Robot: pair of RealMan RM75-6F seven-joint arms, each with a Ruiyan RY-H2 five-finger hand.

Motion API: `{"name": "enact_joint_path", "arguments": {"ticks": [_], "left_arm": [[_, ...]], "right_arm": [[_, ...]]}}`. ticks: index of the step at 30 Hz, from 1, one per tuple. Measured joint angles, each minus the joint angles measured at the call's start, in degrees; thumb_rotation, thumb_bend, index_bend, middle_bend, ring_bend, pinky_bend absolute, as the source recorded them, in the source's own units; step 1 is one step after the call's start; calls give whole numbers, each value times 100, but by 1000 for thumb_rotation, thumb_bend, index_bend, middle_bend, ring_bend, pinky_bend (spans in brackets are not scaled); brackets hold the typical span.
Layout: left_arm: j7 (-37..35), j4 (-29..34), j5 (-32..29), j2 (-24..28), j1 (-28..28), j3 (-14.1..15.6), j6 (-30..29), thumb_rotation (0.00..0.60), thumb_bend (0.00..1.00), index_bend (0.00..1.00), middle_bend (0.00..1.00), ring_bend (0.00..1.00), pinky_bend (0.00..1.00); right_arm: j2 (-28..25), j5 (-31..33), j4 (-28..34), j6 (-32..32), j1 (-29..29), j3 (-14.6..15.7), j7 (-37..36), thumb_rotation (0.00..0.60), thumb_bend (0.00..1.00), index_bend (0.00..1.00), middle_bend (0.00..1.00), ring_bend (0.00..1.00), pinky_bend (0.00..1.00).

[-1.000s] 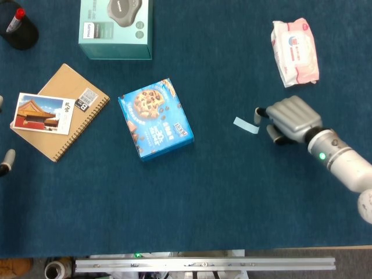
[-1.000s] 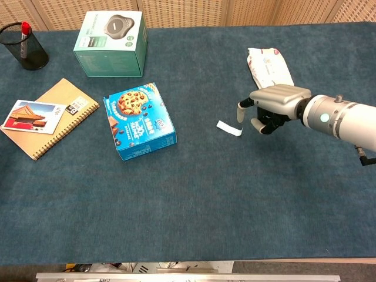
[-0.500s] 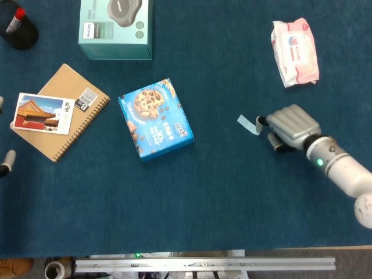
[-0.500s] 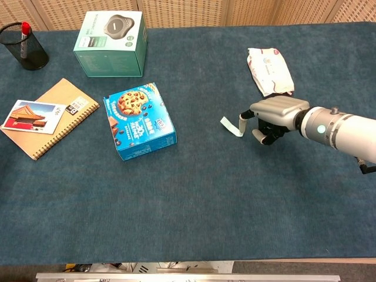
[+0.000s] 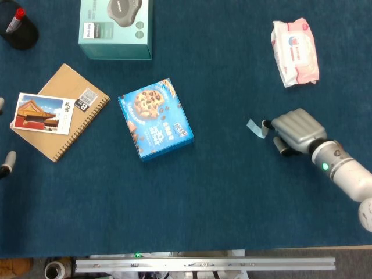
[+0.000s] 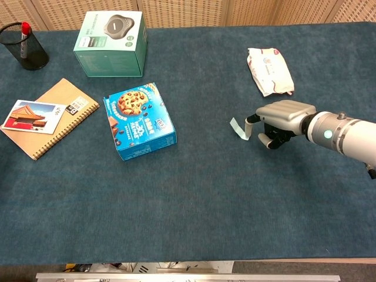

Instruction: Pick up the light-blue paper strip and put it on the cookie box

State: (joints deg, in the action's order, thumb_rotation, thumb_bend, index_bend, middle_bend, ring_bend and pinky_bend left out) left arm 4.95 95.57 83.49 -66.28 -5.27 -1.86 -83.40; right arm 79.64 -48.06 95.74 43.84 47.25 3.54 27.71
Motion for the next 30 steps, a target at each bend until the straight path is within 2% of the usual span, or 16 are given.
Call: {"name": "enact_joint_path", "arguments": {"ticks": [9,14,17,20,22,30], "left_arm": [[-31,-17,15,2,26,10,-29,600,299,41,218,186,163],[-36,-18,26,9,27,7,-38,600,299,41,218,186,163],[-48,-23,17,18,33,0,-44,600,299,41,218,186,163],[-64,-35,17,18,38,-4,-53,600,299,41,218,186,163],[-74,-45,17,15,40,-3,-50,600,299,41,218,186,163],[-99,-68,23,28,54,2,-61,600,299,41,218,186,163]], "right_arm": [[-23,24,49,65,-3,75,17,600,574,354,1000,1000,1000],[-41,7,70,138,-32,56,-34,600,524,354,1000,1000,1000],[-67,-139,105,225,-94,-24,-223,600,446,354,1000,1000,1000],[-127,-314,156,300,-162,-137,-457,600,261,354,1000,1000,1000],[-150,-386,179,388,-200,-222,-544,600,200,354,1000,1000,1000],[77,-321,-2,794,-268,-402,-351,600,145,354,1000,1000,1000]]}}
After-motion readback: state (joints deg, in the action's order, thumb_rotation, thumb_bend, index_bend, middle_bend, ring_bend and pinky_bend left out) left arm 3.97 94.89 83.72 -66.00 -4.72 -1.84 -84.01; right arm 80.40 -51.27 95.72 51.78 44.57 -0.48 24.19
